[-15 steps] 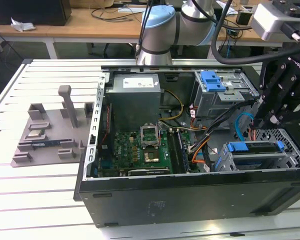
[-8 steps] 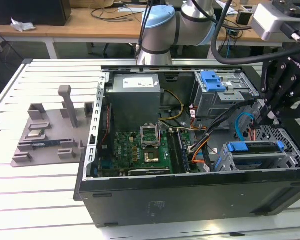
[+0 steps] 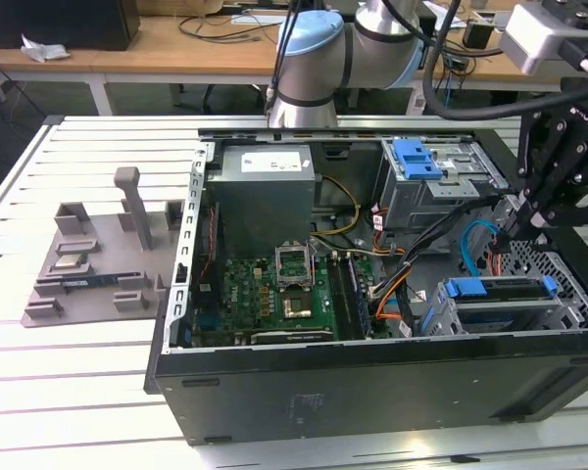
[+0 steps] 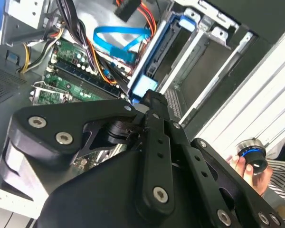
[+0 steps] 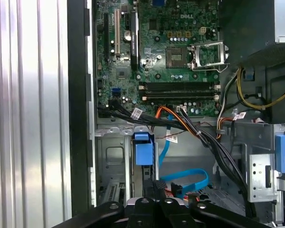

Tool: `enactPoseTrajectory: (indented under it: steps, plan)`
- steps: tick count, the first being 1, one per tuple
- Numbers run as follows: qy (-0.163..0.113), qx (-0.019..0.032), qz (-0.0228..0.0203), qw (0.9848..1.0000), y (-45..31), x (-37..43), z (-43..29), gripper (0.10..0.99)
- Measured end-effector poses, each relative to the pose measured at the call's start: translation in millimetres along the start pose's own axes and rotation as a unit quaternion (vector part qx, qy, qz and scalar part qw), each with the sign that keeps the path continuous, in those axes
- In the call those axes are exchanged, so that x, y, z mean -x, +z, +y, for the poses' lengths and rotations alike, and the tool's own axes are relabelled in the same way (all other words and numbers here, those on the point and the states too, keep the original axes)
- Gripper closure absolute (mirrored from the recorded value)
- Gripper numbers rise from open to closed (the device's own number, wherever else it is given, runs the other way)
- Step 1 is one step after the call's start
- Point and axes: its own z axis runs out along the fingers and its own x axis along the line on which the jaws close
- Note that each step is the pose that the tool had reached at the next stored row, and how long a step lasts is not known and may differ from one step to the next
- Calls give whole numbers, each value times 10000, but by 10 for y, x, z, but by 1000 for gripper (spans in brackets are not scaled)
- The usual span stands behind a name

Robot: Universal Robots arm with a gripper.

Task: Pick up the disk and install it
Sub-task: 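Insert the first disk wire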

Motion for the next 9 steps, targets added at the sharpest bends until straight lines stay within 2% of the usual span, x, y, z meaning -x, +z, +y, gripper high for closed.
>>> enactPoseTrajectory:
  steps: [5, 9]
  plan:
    - [1, -1, 42, 10000, 7, 143, -119, 980]
    - [1, 9, 89, 10000, 60, 233, -215, 980]
